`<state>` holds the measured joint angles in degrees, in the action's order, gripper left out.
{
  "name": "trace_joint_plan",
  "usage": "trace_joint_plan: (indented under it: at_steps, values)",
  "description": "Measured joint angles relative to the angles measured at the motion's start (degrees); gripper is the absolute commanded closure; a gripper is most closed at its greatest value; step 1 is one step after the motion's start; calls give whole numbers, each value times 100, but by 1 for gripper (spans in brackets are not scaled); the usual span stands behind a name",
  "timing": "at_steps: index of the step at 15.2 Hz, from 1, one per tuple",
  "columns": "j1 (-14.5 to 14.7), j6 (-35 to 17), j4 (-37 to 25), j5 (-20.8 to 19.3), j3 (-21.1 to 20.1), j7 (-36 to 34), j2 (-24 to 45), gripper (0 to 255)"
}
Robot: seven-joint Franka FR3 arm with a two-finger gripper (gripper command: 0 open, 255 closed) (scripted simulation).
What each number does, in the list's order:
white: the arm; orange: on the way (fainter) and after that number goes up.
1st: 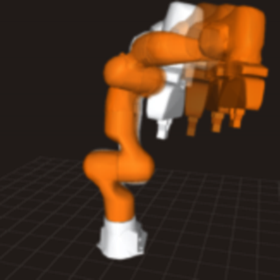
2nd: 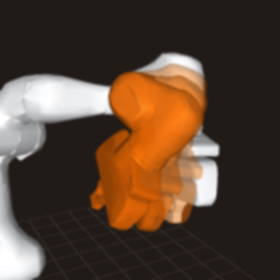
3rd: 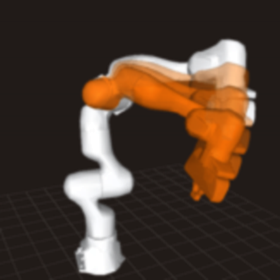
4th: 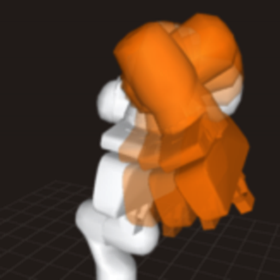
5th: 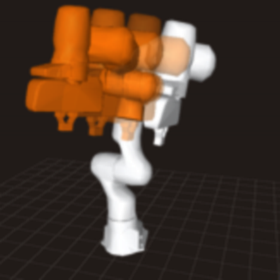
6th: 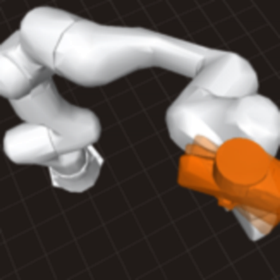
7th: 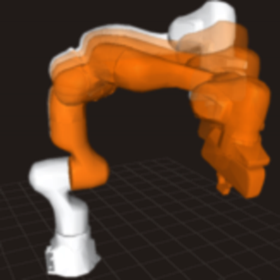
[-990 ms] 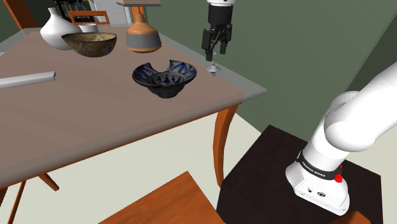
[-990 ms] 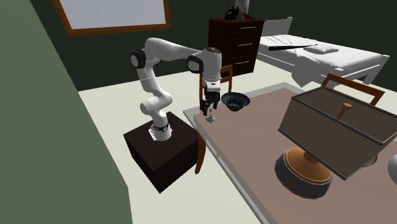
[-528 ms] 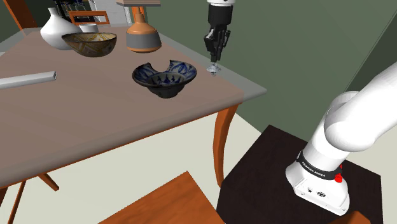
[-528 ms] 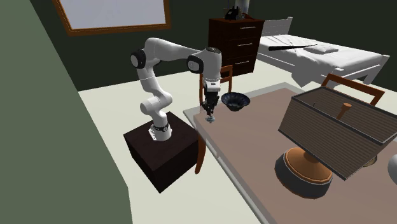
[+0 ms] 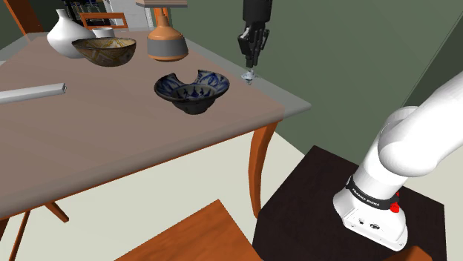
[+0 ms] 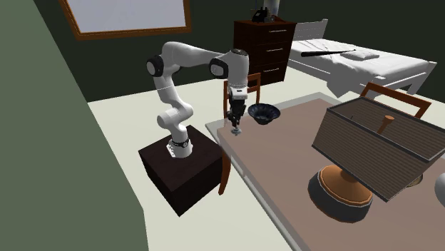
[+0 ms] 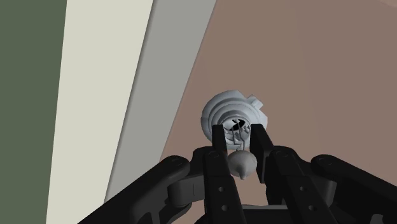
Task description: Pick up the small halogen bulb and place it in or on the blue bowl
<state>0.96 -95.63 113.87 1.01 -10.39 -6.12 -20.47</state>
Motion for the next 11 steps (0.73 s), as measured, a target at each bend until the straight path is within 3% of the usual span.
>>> trace_joint_plan:
  at_steps: [11]
  values:
    - [-21,859,-1089,-40,-2,-6,232,255]
